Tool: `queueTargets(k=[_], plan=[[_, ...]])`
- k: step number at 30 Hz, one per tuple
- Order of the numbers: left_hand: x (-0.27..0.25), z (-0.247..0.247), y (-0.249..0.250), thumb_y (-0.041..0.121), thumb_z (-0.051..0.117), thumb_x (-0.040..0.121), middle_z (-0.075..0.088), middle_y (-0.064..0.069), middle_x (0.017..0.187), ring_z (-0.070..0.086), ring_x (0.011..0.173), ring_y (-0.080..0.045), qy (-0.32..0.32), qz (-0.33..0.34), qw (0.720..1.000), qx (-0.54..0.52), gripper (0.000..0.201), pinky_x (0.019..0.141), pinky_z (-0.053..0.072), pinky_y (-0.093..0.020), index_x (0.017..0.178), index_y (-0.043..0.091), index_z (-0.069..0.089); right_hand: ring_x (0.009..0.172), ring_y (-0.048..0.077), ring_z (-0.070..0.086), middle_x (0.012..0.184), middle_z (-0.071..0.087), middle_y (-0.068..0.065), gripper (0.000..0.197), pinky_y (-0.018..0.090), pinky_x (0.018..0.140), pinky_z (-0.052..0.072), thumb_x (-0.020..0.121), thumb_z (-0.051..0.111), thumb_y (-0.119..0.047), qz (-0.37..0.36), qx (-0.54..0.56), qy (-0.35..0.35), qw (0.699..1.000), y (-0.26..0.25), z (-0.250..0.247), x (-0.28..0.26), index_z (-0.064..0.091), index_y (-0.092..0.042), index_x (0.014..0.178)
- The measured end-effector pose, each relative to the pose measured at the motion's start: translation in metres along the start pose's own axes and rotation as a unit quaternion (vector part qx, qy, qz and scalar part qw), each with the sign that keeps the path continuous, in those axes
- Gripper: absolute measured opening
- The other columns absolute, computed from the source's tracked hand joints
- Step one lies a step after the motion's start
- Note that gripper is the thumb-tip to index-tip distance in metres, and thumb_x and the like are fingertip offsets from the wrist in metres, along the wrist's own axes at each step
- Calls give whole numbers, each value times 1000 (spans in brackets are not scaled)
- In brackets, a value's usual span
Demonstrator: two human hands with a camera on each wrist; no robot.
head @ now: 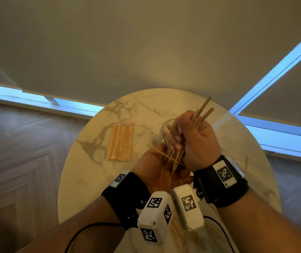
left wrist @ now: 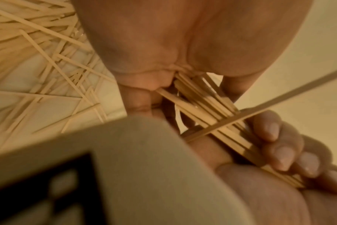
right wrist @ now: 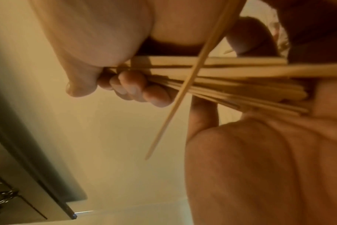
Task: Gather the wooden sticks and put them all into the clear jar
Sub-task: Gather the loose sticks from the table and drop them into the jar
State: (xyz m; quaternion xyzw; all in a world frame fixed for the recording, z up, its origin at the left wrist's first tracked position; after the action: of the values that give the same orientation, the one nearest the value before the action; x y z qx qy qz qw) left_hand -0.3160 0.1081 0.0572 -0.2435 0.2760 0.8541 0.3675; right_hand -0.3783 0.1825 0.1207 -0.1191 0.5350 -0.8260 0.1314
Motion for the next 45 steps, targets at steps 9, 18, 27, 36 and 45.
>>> queueTargets(k=[9,18,27,36,45], plan=[[5,-9,10,54,54,95,71,-14,95,66,83,-30,-33,-20,998,-40,54,82,50,-38,96,5,76,41,15,36,57,37,6,52,27,48,36,84,72,-58,12,11,29,999,2,-3,15,50,-12,71],[-9,-38,23,1,62,84,70,-17,108,71,77,-19,18,88,995,-36,28,68,62,-28,112,-1,68,36,8,27,49,33,-4,44,19,40,28,88,54,-53,-11,128,144,981,-36,-27,31,46,-17,64],[-18,-35,-1,41,44,99,72,-18,97,68,78,-29,12,-51,999,13,47,68,59,-36,90,2,69,39,8,29,51,34,-3,49,21,41,29,105,45,-47,-11,119,174,977,-34,-42,21,47,-16,67],[-23,-56,32,8,52,95,58,-7,69,48,52,-16,158,145,956,202,19,48,40,-27,88,8,69,46,18,33,57,39,1,47,26,46,34,83,73,-53,82,-129,117,981,1,-68,-38,47,-14,73],[48,-47,-58,21,54,98,54,0,137,56,119,-26,-31,115,363,924,37,88,52,-41,135,25,58,44,15,29,52,35,1,42,26,45,27,98,61,-39,120,-120,243,955,32,-95,-80,46,-6,77]])
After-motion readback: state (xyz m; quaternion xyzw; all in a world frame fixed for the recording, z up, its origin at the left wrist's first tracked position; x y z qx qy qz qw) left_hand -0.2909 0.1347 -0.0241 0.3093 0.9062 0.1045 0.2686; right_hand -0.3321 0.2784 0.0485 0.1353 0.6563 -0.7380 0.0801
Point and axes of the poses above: each hand's wrist, its own x-axis towards the middle knuckle, its own z-axis out of the palm, y = z × x, the point moved 4 cm from there along x, towards the middle knuckle
